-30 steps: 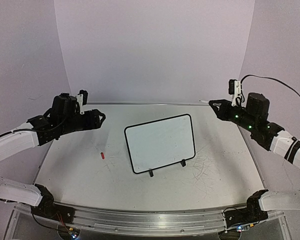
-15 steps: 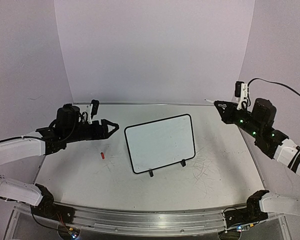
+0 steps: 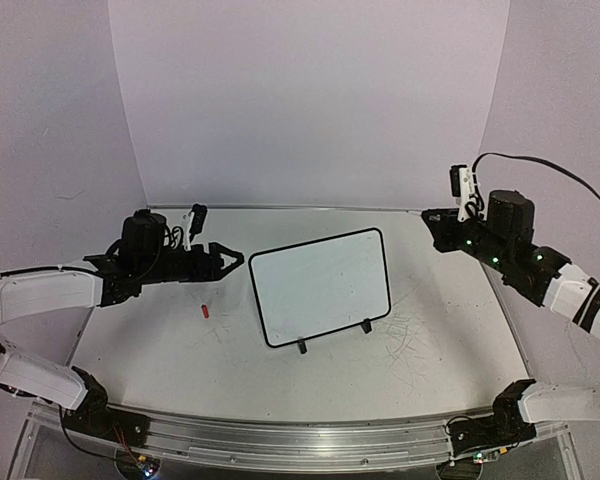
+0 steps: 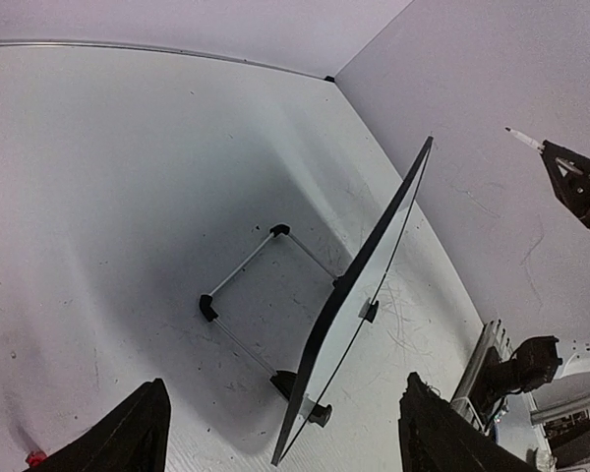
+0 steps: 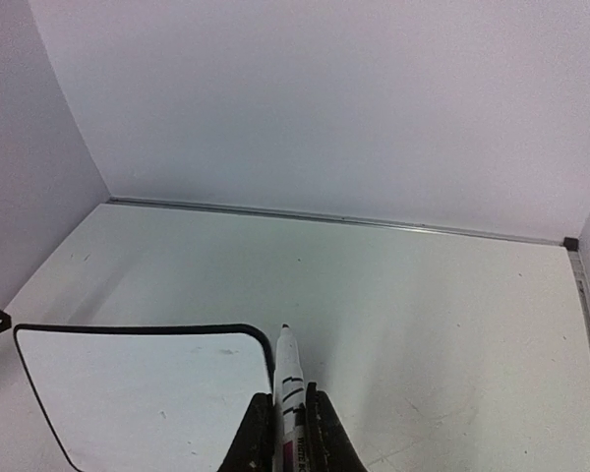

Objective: Write a sentence on the whiteboard
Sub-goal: Hold the whiteboard at the center of the board.

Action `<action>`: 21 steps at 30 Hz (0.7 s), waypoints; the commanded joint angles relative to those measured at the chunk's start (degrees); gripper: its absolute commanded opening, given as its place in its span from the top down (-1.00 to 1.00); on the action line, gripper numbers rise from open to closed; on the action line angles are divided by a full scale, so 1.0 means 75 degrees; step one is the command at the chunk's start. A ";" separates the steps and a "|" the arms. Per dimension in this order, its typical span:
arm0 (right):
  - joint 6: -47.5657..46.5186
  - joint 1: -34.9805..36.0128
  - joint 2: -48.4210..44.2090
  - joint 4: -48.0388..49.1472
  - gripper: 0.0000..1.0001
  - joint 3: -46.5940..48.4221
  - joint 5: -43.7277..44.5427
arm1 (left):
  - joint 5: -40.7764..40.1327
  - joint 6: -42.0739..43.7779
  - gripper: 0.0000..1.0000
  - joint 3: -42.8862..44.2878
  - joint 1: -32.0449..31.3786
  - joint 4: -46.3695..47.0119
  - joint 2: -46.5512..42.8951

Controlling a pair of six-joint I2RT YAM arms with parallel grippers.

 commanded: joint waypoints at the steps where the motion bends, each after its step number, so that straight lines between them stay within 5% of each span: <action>1: -0.0825 0.1180 0.0409 -0.0003 1.00 0.0907 0.0154 | 0.1252 0.0352 -0.58 -0.0098 0.0365 0.0917 0.0248; 7: -0.1294 0.2718 0.1536 0.0265 1.00 0.1614 -0.0091 | 0.3018 0.0038 -0.47 -0.0213 0.0921 0.2099 0.1035; 14: -0.1667 0.3512 0.2812 0.0713 1.00 0.2368 -0.0516 | 0.3780 -0.0256 -0.39 -0.0218 0.0910 0.3149 0.1461; 21: -0.1856 0.3731 0.3890 0.0823 1.00 0.2990 -0.0940 | 0.4401 -0.0071 0.08 0.0006 0.0907 0.3243 0.2002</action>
